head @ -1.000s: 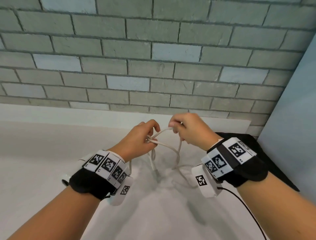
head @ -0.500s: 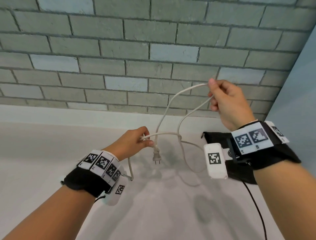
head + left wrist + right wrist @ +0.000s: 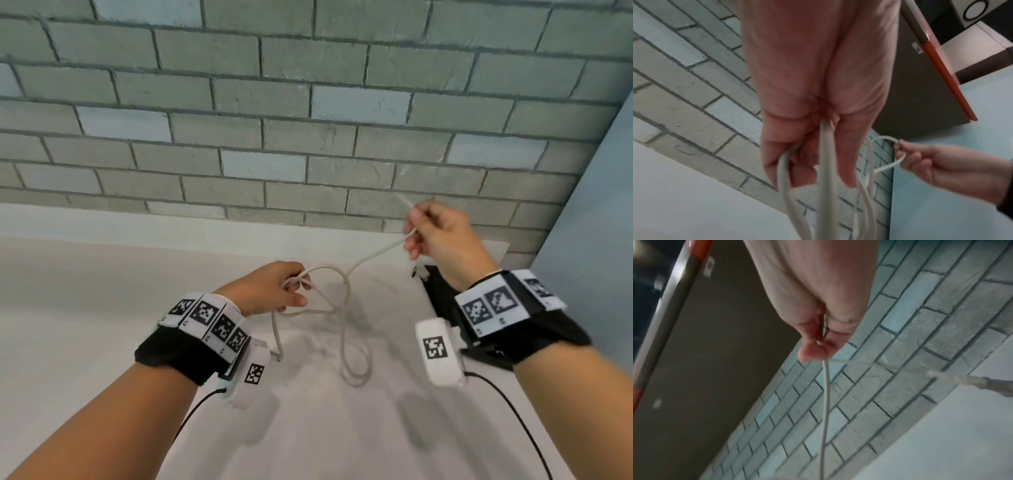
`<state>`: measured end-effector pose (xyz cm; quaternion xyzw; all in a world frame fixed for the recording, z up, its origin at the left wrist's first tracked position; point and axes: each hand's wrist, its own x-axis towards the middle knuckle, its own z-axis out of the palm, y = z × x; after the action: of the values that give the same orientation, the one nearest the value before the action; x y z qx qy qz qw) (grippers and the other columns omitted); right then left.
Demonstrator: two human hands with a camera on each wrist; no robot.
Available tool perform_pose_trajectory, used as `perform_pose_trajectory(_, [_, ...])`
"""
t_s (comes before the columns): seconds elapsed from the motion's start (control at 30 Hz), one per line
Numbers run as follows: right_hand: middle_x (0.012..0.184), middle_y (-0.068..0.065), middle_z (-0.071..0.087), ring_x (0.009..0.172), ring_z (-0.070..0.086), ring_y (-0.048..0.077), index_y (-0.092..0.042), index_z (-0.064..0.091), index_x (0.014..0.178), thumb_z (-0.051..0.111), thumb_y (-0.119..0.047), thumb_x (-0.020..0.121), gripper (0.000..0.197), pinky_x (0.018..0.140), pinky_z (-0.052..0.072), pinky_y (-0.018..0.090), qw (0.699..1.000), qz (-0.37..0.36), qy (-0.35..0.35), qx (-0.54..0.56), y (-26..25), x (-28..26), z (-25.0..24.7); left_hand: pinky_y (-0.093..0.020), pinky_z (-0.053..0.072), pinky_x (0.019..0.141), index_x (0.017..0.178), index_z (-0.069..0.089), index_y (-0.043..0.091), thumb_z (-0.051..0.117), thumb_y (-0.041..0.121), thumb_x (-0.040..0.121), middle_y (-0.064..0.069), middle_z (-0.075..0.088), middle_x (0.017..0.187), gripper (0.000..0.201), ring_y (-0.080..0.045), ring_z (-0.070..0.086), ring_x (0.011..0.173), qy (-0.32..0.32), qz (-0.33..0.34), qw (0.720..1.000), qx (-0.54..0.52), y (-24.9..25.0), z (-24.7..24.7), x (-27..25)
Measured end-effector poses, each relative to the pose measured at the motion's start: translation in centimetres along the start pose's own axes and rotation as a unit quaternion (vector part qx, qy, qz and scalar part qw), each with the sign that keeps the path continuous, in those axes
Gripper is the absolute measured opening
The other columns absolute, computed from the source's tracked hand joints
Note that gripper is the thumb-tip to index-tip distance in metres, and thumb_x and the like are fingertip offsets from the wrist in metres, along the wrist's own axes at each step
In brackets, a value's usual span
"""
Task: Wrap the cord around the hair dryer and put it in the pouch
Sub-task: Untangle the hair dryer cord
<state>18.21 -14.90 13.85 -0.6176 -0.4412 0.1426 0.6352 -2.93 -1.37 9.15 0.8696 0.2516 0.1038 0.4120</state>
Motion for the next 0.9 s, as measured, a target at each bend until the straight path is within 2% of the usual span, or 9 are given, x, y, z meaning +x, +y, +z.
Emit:
perform_pose_trajectory(0.13, [0.111,0.014,0.049,0.065,0.066,0.016,-0.009,0.048,0.124,0.047,-0.013,0.094,0.031,0.059,0.054,0.026,0.970,0.057,-0.115,-0.206,1.0,-0.8,1.5,-0.016,0.046,0.057,0.103,0.057,0.008,0.056,-0.005,0.084,-0.002,0.043,0.075,0.023,-0.013,0.045,0.065,-0.014,0.013,0.997,-0.073,1.0,-0.4,-0.6])
perform_pose_trajectory(0.23, [0.139,0.000,0.036,0.106,0.055,0.017,-0.022,0.035,0.139,0.050,-0.027,0.091,0.050,0.084,0.046,0.024,0.907,-0.084,-0.204,-0.358,-0.2,-1.8,3.1,-0.013,0.047,0.060,0.108,0.057,0.004,0.053,-0.004,0.087,0.000,0.050,0.077,0.023,-0.007,0.051,0.059,-0.029,0.042,0.992,-0.119,1.9,-0.5,-1.0])
perform_pose_trajectory(0.3, [0.127,-0.010,0.044,0.106,0.047,0.008,-0.023,0.043,0.134,0.050,-0.023,0.092,0.043,0.082,0.037,0.010,0.896,-0.164,-0.260,-0.321,-1.2,-2.5,4.6,-0.014,0.051,0.064,0.105,0.059,0.004,0.052,-0.005,0.087,-0.001,0.054,0.079,0.021,-0.005,0.056,0.061,-0.044,0.064,0.985,-0.156,2.6,-0.5,-1.1])
perform_pose_trajectory(0.4, [0.095,-0.005,0.055,0.078,0.050,0.000,-0.013,0.062,0.116,0.057,-0.015,0.088,0.028,0.070,0.035,0.006,0.883,-0.207,-0.268,-0.324,-1.5,-2.4,5.9,-0.018,0.056,0.066,0.094,0.062,0.006,0.051,-0.009,0.086,-0.005,0.062,0.075,0.020,-0.008,0.064,0.062,-0.017,0.052,0.967,-0.248,3.3,-0.6,-1.4])
perform_pose_trajectory(0.5, [0.079,-0.004,0.057,0.059,0.050,-0.007,-0.006,0.070,0.092,0.062,-0.016,0.085,0.015,0.062,0.034,0.009,0.896,-0.223,-0.200,-0.327,-2.3,-1.8,5.0,-0.020,0.058,0.065,0.091,0.064,0.006,0.051,-0.007,0.086,-0.001,0.071,0.064,0.018,-0.008,0.069,0.062,0.061,0.030,0.956,-0.286,3.0,-1.8,-1.4])
perform_pose_trajectory(0.6, [0.072,-0.010,0.055,0.063,0.050,-0.001,-0.008,0.068,0.082,0.064,-0.018,0.083,0.011,0.061,0.035,0.010,0.907,-0.263,-0.152,-0.290,-3.5,-2.4,3.2,-0.022,0.059,0.063,0.090,0.061,0.004,0.047,-0.008,0.088,-0.003,0.070,0.066,0.019,-0.007,0.069,0.059,0.188,0.027,0.924,-0.333,2.5,-3.8,-1.3])
perform_pose_trajectory(0.7, [0.063,-0.006,0.053,0.052,0.048,-0.001,-0.016,0.064,0.075,0.073,-0.014,0.075,0.009,0.053,0.036,0.009,0.916,-0.137,-0.301,-0.229,-3.2,-3.8,2.4,-0.021,0.058,0.062,0.086,0.060,0.006,0.043,-0.008,0.090,-0.011,0.062,0.078,0.023,-0.007,0.067,0.058,0.258,0.058,0.895,-0.360,2.9,-5.5,-1.3])
perform_pose_trajectory(0.83, [0.060,-0.010,0.046,0.053,0.041,0.003,-0.030,0.047,0.063,0.072,-0.023,0.075,0.028,0.052,0.034,0.011,0.787,-0.005,-0.442,-0.430,0.8,-5.2,2.7,-0.015,0.052,0.055,0.085,0.061,0.010,0.043,-0.007,0.090,-0.009,0.059,0.075,0.025,-0.003,0.059,0.051,0.308,0.108,0.882,-0.341,4.5,-7.0,-1.5])
perform_pose_trajectory(0.9, [0.060,-0.012,0.042,0.055,0.041,0.005,-0.029,0.040,0.061,0.065,-0.022,0.080,0.032,0.051,0.033,0.009,0.783,-0.018,-0.386,-0.487,2.7,-5.1,2.6,-0.014,0.047,0.052,0.086,0.061,0.012,0.044,-0.007,0.090,-0.009,0.060,0.074,0.025,-0.002,0.056,0.049,0.316,0.115,0.884,-0.324,4.9,-7.2,-1.7])
